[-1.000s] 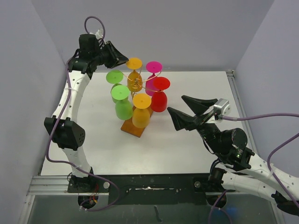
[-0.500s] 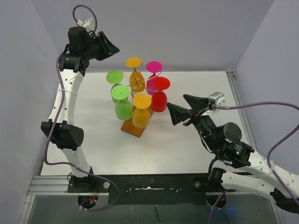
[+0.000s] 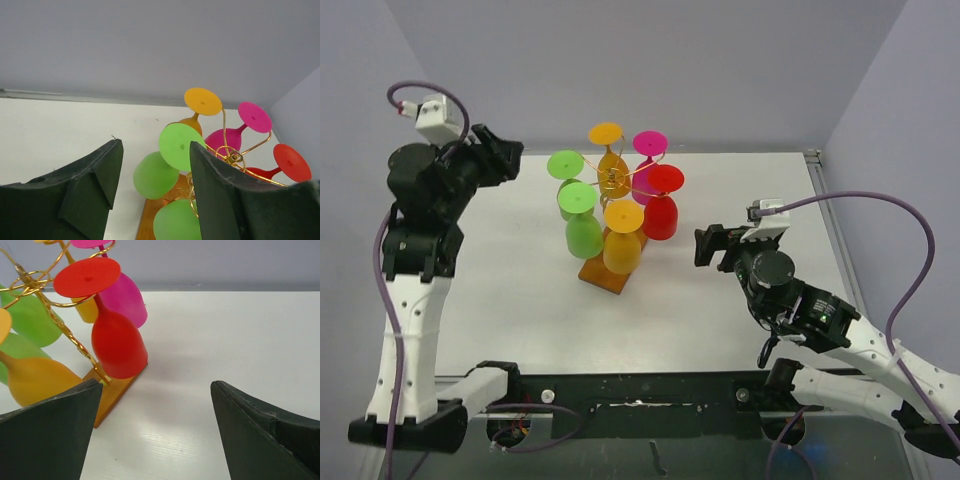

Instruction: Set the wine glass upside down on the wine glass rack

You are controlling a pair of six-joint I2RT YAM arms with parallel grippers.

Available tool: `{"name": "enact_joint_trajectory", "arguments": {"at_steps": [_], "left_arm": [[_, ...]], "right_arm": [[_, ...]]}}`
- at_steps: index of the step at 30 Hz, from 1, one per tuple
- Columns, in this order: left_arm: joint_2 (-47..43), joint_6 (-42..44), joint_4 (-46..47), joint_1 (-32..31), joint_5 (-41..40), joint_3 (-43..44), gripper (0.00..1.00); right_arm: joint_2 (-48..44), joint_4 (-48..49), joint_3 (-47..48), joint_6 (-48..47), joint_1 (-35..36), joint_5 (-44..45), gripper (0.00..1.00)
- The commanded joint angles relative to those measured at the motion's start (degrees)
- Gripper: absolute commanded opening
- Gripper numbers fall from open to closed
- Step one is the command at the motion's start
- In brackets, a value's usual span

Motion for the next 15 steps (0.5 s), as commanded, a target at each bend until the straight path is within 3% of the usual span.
{"name": "enact_joint_trajectory", "arguments": {"at_steps": [1,5,9,15], "left_arm": [[-12.1,3.8,7.6,0.0,-6.5,-12.1,0.54],[-22.8,2.6,4.2,0.0,-10.9,-21.9,0.54],[-33.0,0.4,4.1,-0.2,-9.8,-31.2,0.54],[-40.8,0.1,-0.4,-0.7,-11.5,-35.1,0.59]], "right_arm": [[-2.0,-5.4,2.5,3.4,-1.0,4.5,0.97],[-2.2,-12.1,4.2,6.9,-1.0,8.4,0.98],[-3.3,-15.2,4.2,7.5,-0.9,11.4,0.97],[-6.5,-16.7,3.8,8.0,-0.7,13.7,0.98]]}}
